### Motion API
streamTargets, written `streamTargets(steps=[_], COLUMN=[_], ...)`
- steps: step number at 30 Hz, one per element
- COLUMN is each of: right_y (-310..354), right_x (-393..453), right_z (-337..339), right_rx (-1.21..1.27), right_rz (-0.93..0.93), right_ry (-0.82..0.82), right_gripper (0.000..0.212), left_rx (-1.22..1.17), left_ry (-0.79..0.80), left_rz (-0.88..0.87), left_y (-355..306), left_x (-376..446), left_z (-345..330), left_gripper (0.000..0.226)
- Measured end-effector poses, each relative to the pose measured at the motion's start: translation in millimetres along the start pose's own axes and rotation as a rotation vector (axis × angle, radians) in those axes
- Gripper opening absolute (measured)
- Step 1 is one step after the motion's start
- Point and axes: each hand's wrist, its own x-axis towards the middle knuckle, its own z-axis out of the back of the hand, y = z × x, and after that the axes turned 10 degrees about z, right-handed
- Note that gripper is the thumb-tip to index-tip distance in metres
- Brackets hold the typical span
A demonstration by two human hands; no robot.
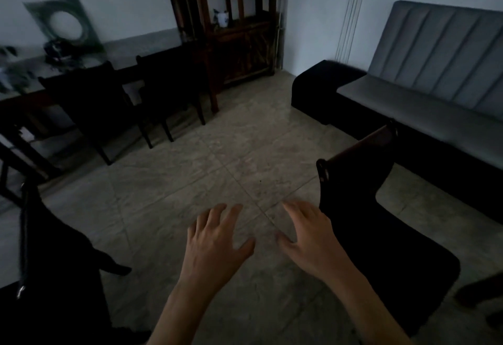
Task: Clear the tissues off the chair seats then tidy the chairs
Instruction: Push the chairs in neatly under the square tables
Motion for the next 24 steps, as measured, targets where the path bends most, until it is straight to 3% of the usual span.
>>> streamTargets(steps=[4,12,24], right_y=[-22.2,-71.1,-151.7], right_x=[42.9,142.2,346.6], right_z=[14.1,15.4,40.0], right_rx=[0.017,0.011,0.036], right_rz=[-0.023,-0.086,-0.269], right_ry=[0.009,-0.053,-0.124], right_gripper=[0.071,0.074,0.069], left_rx=[-0.007,-0.04,-0.073], left_ry=[0.014,0.021,0.125], left_rz=[-0.04,-0.106,-0.225], left_y=[-9.7,-23.8,-51.3], left_x=[56.3,181.7,434.8], left_z=[-7.2,-30.8,-65.1], left_gripper=[0.074,0.072,0.075])
